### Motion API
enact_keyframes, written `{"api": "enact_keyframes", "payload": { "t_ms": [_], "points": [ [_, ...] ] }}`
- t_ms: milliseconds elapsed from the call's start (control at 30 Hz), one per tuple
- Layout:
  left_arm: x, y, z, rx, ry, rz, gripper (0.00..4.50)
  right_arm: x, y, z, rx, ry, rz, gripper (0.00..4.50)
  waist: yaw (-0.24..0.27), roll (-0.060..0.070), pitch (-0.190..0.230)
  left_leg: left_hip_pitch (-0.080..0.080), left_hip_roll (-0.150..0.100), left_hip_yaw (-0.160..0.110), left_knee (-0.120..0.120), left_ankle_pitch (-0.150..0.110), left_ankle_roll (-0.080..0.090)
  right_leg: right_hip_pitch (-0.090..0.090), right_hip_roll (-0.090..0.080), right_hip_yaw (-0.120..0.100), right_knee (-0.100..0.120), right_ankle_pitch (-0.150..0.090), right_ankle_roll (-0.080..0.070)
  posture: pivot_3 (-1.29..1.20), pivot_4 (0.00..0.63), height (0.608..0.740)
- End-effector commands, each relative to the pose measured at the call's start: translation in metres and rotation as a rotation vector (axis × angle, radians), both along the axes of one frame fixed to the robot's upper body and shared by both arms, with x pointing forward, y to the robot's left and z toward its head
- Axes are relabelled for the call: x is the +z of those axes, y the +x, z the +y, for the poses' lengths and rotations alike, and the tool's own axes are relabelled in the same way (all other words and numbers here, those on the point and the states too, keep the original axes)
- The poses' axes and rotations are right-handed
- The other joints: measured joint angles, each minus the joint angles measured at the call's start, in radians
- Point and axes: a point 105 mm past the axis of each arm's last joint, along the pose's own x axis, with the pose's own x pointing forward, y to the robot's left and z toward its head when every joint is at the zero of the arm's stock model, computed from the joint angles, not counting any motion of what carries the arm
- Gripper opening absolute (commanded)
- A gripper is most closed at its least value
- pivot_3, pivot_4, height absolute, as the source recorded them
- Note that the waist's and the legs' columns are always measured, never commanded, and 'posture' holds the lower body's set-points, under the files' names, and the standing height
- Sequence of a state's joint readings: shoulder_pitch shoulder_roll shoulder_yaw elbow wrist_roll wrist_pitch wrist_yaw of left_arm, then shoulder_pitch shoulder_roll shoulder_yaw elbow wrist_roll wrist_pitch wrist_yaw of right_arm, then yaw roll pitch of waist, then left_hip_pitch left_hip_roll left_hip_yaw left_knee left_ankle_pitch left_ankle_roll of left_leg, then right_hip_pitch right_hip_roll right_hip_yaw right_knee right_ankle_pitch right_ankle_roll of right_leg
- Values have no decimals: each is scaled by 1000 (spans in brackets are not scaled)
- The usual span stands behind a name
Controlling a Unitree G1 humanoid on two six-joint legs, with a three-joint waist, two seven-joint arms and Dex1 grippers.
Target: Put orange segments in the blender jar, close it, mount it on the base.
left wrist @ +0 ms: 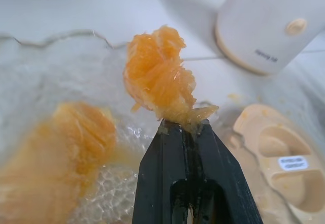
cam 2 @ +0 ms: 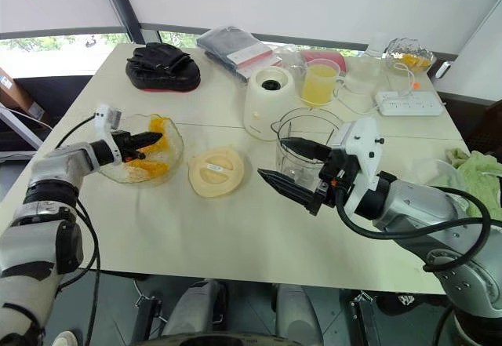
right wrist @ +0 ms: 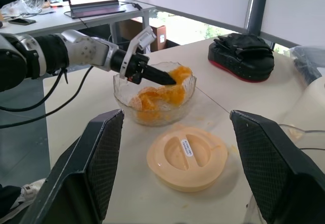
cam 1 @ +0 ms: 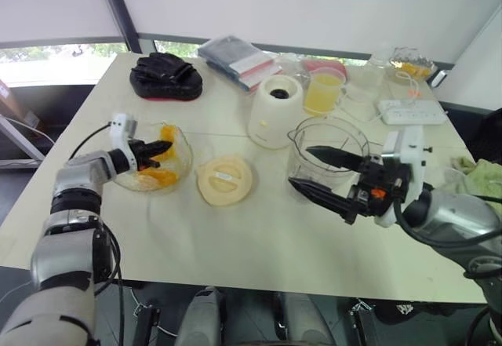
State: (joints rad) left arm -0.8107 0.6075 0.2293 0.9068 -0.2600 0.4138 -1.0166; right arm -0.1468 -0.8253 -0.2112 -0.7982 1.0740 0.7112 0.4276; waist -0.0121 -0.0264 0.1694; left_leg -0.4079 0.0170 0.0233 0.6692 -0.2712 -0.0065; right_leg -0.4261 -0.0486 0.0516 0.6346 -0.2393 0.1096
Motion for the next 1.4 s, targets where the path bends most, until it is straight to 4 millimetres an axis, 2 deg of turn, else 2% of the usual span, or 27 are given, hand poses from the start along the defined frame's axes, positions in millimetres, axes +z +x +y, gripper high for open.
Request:
{"api": "enact_keyframes", "payload": {
  "t_ms": [33, 267, 467, 567, 767, 1000, 1133, 1233, 1300, 1400],
  "points": [
    [24, -3, 4, -1, -13, -88, 43, 9, -1, 1, 20, 2, -47, 3522, 0, 0, 0, 0, 0, 0, 0, 0, 0, 0, 0, 0, 0, 0, 0, 0, 150, 740],
    [47, -9, -15, -49, 34, -214, 43, 10, 1, 0, 42, -10, -42, 3522, 2, 0, 0, 0, 1, -1, 0, 0, 0, 0, -1, 0, 0, 0, 0, 0, 150, 740],
    [76, -11, -45, -80, 10, -319, 43, 14, 4, -4, 47, -29, -50, 3522, 1, 0, 0, 0, 1, 0, 0, 0, 0, 0, -2, 0, 0, 0, 0, 0, 150, 740],
    [84, -10, -51, -82, 2, -343, 43, 15, 5, -5, 49, -33, -53, 3522, -1, 0, 0, 0, 0, 0, 0, 0, 0, 0, -1, 0, 0, 0, 0, 0, 150, 740],
    [117, -6, -78, -168, 16, -443, 43, 17, 7, -7, 40, -42, -60, 3522, 3, 0, 0, 0, -1, 0, 0, 0, 0, 0, 0, 0, 0, 0, 0, 0, 150, 740],
    [166, -4, -137, -439, 33, -568, 43, 13, 4, -14, -30, -43, -66, 3522, 6, 0, 0, -1, -2, 2, 0, 0, 0, 1, 0, 0, -2, 0, 0, 0, 150, 740],
    [196, -10, -170, -605, 29, -641, 43, 14, -2, -19, -95, -28, -82, 3522, 2, -1, 0, -1, -2, 2, 0, 0, 0, 1, 1, 0, -3, 0, 0, 0, 150, 740],
    [211, -14, -188, -693, 16, -674, 43, 13, -4, -24, -141, -22, -85, 3522, -1, -1, 0, -1, -2, 2, 0, 0, 0, 1, 2, 0, -3, 0, 0, 0, 150, 740],
    [221, -22, -211, -806, 5, -695, 43, 11, -8, -32, -201, -20, -88, 3522, 1, -1, 0, -1, -2, 2, 0, 0, 0, 1, 2, 0, -3, 0, 0, 0, 150, 740],
    [222, -31, -236, -926, -1, -693, 43, 9, -13, -40, -265, -23, -94, 3522, 5, -1, 1, -2, -2, 2, 0, 0, 0, 1, 2, 0, -4, 0, 0, 0, 150, 740]
  ]
}}
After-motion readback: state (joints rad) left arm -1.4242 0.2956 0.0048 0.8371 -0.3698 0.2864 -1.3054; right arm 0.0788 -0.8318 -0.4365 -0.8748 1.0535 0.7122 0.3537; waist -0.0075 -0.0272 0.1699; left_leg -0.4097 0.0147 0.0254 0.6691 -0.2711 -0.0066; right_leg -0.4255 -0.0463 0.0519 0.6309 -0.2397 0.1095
